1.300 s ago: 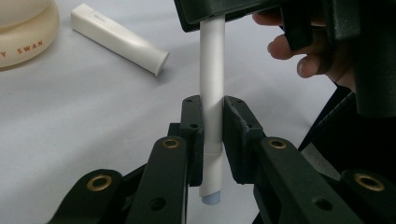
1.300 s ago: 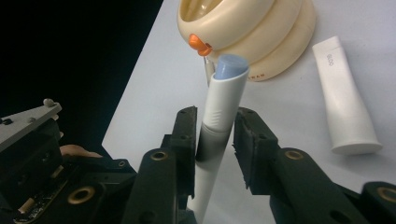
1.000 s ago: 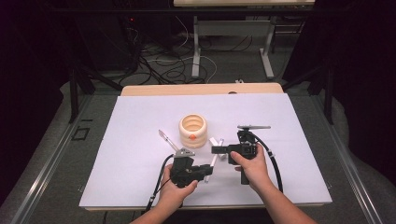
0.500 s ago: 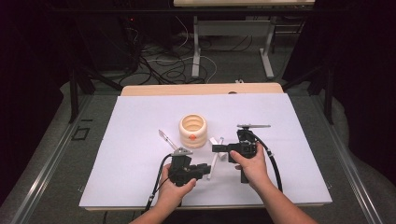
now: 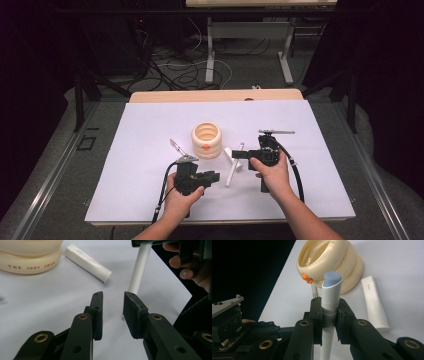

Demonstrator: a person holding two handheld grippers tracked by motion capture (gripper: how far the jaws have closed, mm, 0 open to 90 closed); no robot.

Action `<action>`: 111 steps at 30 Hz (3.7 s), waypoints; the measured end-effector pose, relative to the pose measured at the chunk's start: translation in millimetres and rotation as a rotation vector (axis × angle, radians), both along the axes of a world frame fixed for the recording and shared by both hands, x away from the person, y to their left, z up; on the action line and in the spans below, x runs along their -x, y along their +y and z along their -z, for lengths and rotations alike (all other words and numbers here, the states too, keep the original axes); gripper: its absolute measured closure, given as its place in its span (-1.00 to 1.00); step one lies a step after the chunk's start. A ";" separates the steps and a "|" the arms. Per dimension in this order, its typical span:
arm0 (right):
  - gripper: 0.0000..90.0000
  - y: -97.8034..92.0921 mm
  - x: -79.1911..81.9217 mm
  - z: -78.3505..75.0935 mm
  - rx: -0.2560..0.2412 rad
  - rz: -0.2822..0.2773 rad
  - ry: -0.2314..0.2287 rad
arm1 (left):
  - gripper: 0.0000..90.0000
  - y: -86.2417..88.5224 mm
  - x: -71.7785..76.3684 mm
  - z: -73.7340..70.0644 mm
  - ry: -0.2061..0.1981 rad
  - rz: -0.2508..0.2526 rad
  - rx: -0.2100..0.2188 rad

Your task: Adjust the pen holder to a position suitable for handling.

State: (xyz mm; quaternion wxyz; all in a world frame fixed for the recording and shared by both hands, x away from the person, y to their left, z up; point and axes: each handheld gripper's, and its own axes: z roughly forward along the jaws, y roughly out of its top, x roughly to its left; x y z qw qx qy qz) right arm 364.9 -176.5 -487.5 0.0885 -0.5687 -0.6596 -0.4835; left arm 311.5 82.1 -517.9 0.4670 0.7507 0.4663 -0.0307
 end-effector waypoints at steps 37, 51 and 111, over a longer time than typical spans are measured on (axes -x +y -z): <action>0.74 32.8 -52.3 -85.3 0.112 -0.017 -0.165 | -0.23 62.5 -39.8 -7.7 -0.228 -0.218 -0.149; 0.74 55.7 -71.3 -100.4 0.149 0.009 -0.209 | -0.36 78.1 -47.4 -8.7 -0.293 -0.260 -0.213; 0.73 108.9 -106.0 -39.3 0.416 -0.049 -0.140 | -0.52 85.0 -52.4 -2.7 -0.245 -0.290 -0.159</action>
